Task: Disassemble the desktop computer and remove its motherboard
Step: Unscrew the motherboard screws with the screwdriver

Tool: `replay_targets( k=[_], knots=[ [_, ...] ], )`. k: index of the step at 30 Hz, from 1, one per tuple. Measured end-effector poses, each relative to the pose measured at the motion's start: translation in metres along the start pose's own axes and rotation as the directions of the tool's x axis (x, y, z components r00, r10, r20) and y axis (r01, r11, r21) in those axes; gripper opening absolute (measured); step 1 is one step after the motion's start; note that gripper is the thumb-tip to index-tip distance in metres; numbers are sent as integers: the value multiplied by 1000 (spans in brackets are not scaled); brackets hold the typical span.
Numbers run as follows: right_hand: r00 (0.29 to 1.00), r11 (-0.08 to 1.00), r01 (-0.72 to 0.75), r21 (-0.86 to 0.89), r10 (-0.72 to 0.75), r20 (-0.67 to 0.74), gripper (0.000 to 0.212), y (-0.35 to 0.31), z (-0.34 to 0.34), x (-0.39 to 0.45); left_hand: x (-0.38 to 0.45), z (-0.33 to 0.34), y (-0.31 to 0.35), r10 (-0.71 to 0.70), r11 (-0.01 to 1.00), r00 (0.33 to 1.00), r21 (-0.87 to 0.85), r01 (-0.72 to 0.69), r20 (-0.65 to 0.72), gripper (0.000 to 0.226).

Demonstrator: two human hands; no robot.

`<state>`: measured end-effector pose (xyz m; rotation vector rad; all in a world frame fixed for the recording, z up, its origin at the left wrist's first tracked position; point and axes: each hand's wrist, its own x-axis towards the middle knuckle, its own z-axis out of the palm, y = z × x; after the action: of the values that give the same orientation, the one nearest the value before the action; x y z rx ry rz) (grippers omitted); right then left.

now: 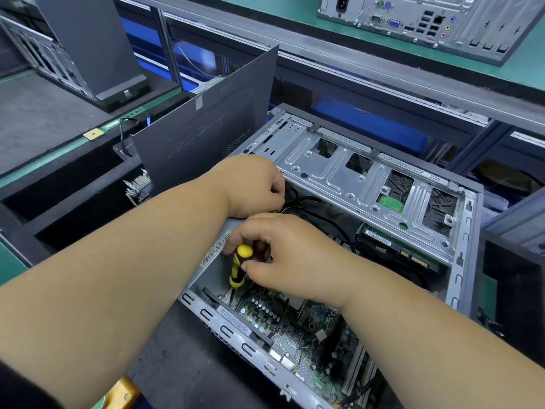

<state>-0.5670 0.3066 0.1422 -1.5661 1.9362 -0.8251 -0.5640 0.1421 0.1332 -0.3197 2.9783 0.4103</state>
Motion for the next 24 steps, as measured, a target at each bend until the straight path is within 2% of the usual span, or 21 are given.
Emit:
replay_targets(
  k=[7,15,20,24],
  knots=[
    [994,994,-45,-103,55,92,23,6,4,3,0,1,-1,2,1000,1000,1,-2,-5,17],
    [997,997,-25,-79,30,69,21,9,4,3,1,0,-2,9,1000,1000,3,-9,4,17],
    [999,999,-28,-37,27,-26,15,8,-3,-1,1,0,0,16,1000,1000,7,-16,7,18],
    [976,988,-80,130,104,-194,7,6,-19,-11,-1,-6,0,19,999,998,29,-21,66,17]
  ],
)
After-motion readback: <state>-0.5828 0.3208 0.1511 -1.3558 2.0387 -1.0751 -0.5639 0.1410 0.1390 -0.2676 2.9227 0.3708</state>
